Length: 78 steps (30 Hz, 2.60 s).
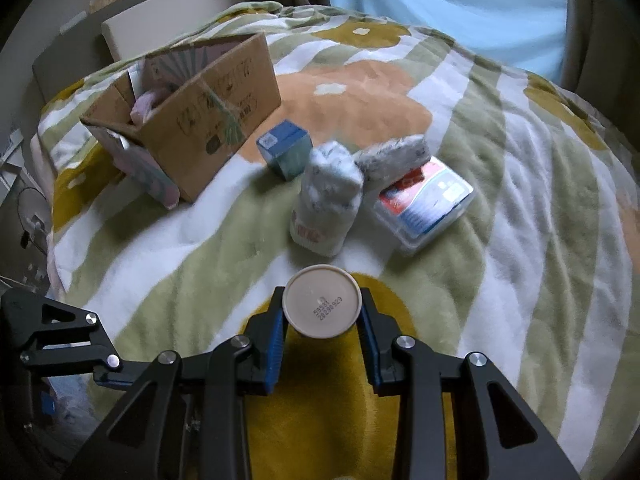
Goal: Organize objects
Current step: 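Grasp the black round cap with the left tool while the right tool grasps the beige jar, then carry the black cap with the left tool over the box while the right tool carries the jar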
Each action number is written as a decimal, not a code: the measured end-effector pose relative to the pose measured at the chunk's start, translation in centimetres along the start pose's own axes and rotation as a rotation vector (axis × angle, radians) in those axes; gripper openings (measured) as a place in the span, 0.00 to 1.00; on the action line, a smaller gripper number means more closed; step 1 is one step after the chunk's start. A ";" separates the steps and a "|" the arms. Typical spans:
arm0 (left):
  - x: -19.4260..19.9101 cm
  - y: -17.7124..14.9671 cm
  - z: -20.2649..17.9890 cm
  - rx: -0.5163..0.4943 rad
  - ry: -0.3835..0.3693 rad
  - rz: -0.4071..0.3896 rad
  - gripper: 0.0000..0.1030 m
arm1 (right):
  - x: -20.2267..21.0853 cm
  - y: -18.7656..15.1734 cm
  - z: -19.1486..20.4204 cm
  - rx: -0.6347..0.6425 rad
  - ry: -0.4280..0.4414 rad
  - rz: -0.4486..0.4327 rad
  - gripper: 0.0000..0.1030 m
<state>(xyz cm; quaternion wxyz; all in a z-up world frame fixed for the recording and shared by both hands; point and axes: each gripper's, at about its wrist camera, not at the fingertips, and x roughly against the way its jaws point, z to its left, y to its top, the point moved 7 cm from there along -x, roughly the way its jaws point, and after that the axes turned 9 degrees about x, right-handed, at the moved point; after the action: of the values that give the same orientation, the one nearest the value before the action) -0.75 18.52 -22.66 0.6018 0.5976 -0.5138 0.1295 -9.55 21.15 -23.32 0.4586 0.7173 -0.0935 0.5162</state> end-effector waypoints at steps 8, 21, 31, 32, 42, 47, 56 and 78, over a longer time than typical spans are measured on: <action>3.7 3.5 2.8 0.029 0.024 -0.078 0.28 | 2.4 3.1 -0.1 0.019 -0.024 -0.028 0.30; 11.9 9.9 11.0 0.075 0.145 -0.183 0.28 | 4.6 10.4 1.2 0.019 -0.016 -0.081 0.30; 16.8 12.3 19.3 0.191 0.210 -0.228 0.28 | 5.1 16.6 4.9 0.067 0.005 -0.116 0.30; 17.1 12.4 20.1 0.199 0.217 -0.229 0.28 | 5.0 17.2 5.3 0.069 0.010 -0.120 0.30; 18.5 11.9 28.7 0.275 0.278 -0.204 0.28 | 2.8 22.1 9.2 0.082 0.066 -0.121 0.30; 18.2 11.5 32.7 0.331 0.301 -0.189 0.28 | 0.5 23.9 10.8 0.097 0.090 -0.095 0.30; 17.2 10.0 38.3 0.375 0.336 -0.161 0.28 | -4.3 25.1 13.1 0.104 0.120 -0.024 0.30; 15.2 7.9 41.0 0.451 0.333 -0.091 0.28 | -8.9 23.5 15.6 0.165 0.144 0.083 0.30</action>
<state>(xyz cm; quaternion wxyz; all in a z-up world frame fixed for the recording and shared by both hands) -19.20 -21.43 -16.16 0.5349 0.7093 -0.3388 0.3098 -17.67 -6.87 -18.21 0.3819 0.7091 -0.0472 0.5909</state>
